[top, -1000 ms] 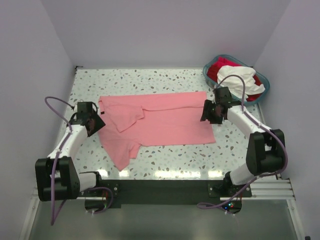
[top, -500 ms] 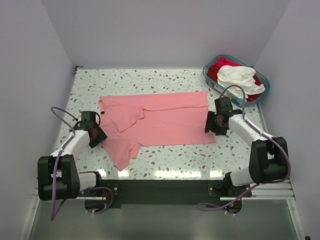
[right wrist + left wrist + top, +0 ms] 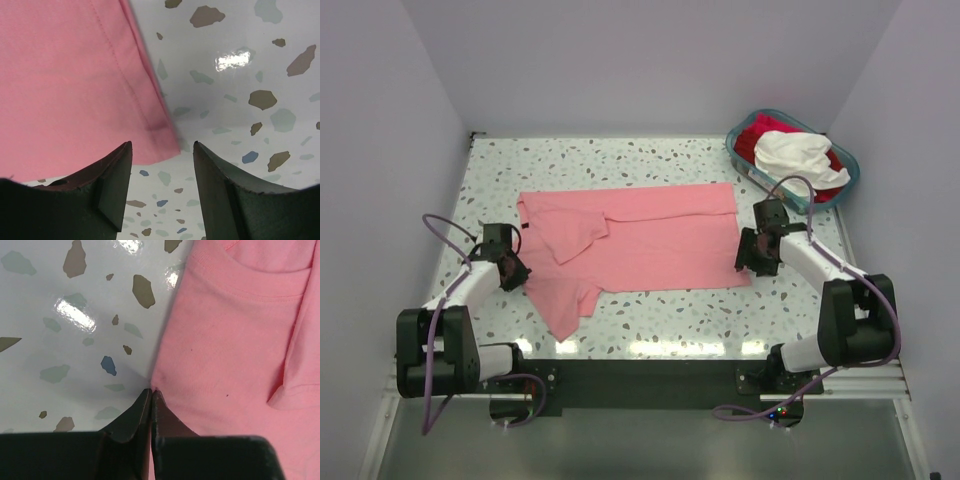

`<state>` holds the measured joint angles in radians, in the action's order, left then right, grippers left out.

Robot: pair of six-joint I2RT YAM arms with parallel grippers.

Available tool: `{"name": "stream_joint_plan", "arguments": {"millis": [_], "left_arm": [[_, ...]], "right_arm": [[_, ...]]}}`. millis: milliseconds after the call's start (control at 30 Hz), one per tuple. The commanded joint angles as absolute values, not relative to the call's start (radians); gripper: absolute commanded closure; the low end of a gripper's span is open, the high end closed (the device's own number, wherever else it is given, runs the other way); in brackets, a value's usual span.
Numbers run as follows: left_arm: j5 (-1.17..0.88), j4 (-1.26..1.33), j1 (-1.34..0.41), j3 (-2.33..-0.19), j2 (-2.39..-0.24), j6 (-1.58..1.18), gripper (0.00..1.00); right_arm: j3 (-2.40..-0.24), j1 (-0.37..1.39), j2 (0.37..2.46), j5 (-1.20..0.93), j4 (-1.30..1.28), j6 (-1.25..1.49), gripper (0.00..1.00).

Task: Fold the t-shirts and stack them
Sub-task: Fold the tshirt

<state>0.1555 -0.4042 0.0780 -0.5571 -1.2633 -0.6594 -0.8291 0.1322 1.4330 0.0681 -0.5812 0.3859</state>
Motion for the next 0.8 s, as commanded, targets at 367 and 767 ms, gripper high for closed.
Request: {"name": "stream_joint_plan", "arguments": {"millis": [367,767], "left_arm": [[0.149,-0.411,0.081,-0.551,-1.256,-0.621,1.00],[0.156,-0.407,0.081,-0.561,-1.252,-0.615,1.00]], "right_arm": [[-0.795,0.101,1.459,0.083,-0.548,0.426,0.50],[-0.761,0.101,1.473,0.046,-0.566,0.442,0.56]]}}
